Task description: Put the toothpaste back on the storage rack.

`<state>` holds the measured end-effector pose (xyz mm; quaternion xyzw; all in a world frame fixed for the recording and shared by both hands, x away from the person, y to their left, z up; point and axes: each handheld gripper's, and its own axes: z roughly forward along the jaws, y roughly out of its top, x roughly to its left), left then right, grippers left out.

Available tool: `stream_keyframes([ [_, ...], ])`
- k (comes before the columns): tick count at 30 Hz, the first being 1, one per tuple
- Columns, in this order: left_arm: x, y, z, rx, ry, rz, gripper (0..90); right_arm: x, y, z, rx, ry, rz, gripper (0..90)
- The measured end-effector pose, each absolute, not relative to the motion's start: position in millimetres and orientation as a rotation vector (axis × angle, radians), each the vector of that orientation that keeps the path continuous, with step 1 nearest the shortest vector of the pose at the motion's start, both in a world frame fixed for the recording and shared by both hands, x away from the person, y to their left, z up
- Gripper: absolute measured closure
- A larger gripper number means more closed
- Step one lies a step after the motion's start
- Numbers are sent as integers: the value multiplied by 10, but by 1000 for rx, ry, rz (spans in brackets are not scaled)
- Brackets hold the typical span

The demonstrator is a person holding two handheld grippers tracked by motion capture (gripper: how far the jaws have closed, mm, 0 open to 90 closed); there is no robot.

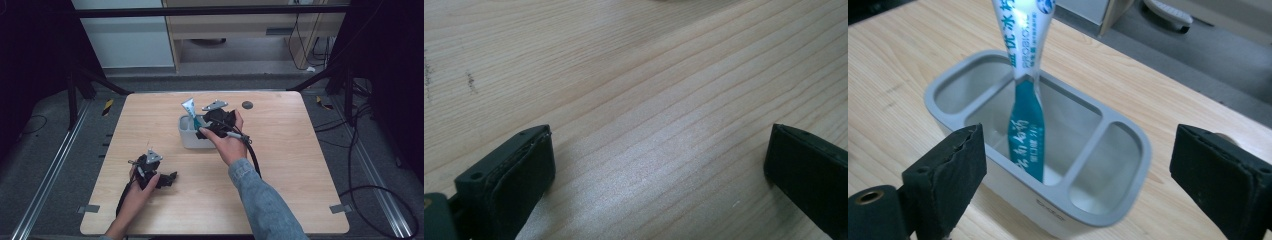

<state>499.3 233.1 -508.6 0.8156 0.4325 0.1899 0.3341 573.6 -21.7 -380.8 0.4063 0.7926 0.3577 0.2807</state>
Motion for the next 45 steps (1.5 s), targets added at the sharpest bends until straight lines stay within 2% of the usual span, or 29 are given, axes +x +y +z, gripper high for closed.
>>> stream_keyframes([
  [12,4992,2324,-5087,2125,1129,497,0,5696,-436,-3717,1108,2108,954,92],
  [17,4993,2325,-5087,2127,1128,497,0,5670,-566,-3700,1068,2112,923,153],
  [21,4992,2325,-5087,2127,1128,497,0,5640,-668,-3730,1013,2077,931,167],
  [28,4992,2325,-5087,2127,1128,497,0,5618,-845,-3756,1000,2065,928,164],
  [36,4993,2325,-5086,2128,1128,497,0,5574,-994,-3802,1038,2074,914,115],
  [45,4992,2325,-5086,2127,1129,497,0,5519,-1358,-3831,1089,2024,909,109],
])
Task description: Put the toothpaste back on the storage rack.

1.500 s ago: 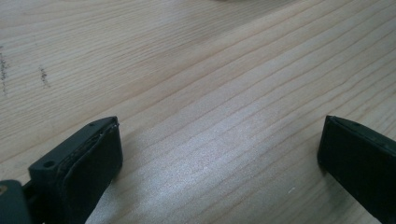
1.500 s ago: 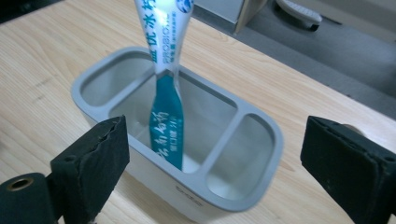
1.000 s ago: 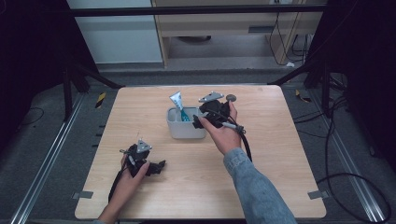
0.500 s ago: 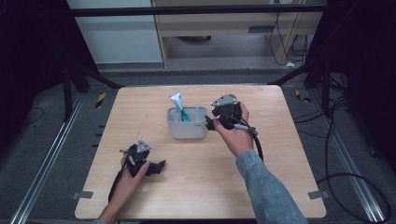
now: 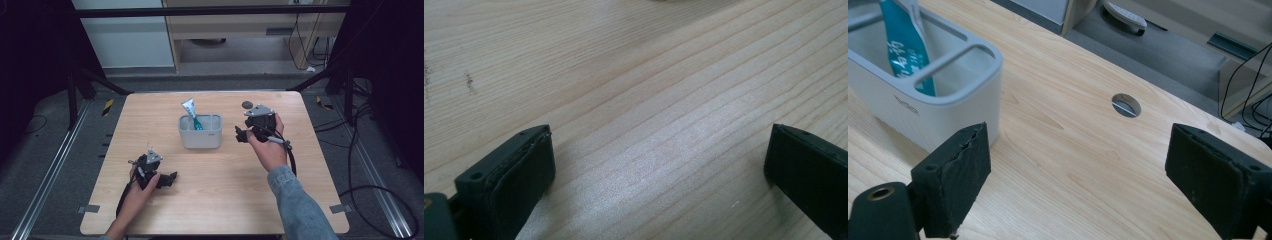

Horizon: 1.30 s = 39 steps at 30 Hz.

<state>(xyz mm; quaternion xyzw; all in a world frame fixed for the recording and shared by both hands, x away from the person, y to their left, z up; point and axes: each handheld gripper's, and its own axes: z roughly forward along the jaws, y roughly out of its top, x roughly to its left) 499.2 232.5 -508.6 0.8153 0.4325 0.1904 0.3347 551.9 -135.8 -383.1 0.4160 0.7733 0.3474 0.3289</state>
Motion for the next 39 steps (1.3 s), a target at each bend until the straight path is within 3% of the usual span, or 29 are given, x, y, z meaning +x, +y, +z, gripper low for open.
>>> stream_keyframes([
  [23,4984,2298,-5087,2131,1119,492,0,5388,-1959,-4122,1198,2011,913,73],
  [39,4984,2296,-5087,2131,1119,492,0,5395,-2234,-4547,1335,2037,854,74],
])
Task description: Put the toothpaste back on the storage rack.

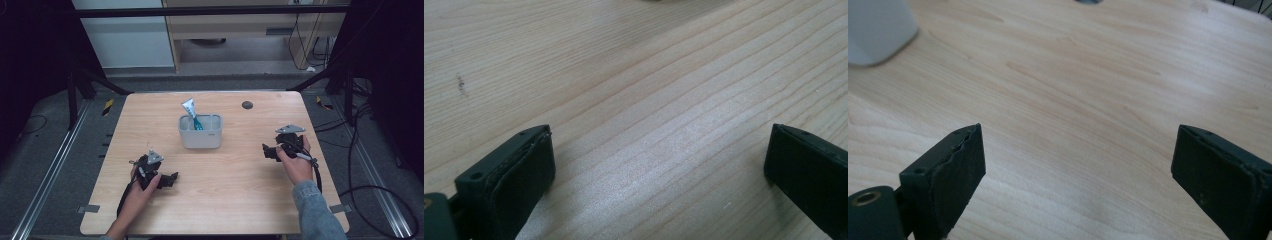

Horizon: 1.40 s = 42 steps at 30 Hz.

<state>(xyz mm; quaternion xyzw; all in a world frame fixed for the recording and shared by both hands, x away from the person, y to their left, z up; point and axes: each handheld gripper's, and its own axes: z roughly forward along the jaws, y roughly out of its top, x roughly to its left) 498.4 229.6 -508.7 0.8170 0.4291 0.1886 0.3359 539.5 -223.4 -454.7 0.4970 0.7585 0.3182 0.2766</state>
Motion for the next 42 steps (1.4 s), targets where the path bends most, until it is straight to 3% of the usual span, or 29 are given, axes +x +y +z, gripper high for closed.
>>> stream_keyframes([
  [32,4983,2295,-5088,2129,1119,491,0,5364,-2361,-5065,1486,2063,903,79],
  [42,4985,2298,-5087,2132,1115,493,0,5370,-2322,-5116,1471,2054,886,23],
])
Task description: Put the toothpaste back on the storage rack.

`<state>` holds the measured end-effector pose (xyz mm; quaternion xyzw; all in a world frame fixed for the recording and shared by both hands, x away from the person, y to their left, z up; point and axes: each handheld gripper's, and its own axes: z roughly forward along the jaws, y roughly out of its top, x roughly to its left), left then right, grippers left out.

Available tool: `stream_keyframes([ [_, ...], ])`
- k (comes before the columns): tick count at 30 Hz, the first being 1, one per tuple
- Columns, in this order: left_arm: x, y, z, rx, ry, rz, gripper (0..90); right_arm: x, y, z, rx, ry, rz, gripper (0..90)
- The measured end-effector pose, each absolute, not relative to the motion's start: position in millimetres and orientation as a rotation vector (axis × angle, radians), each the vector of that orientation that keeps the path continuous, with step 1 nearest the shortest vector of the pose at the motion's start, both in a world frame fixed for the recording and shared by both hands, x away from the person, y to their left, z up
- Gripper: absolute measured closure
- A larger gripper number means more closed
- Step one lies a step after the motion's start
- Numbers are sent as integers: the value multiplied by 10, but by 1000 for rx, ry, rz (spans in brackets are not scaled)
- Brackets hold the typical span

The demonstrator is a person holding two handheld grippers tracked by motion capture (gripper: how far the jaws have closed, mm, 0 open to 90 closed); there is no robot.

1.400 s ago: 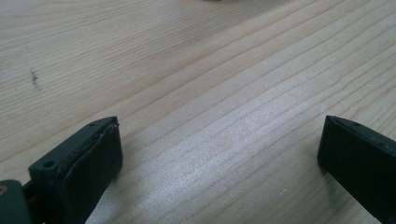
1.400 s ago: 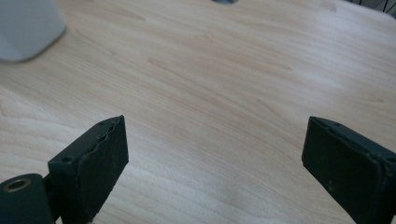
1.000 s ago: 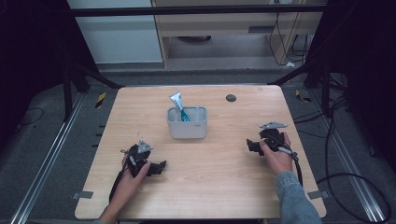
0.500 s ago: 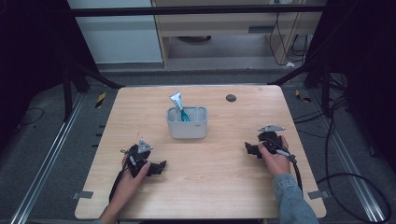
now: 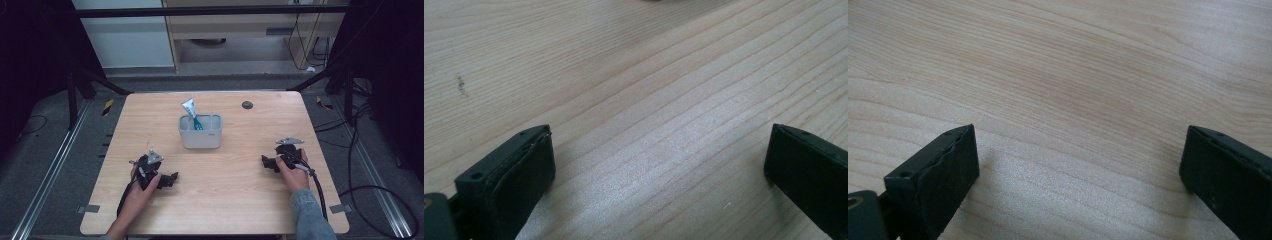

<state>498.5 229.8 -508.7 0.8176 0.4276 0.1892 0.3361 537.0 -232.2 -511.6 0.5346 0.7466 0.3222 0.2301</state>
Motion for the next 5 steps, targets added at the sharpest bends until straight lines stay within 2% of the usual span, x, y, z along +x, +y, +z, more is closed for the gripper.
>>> stream_keyframes([
  [5,4984,2297,-5087,2133,1114,494,0,5373,-2316,-5120,1501,2026,866,3],
])
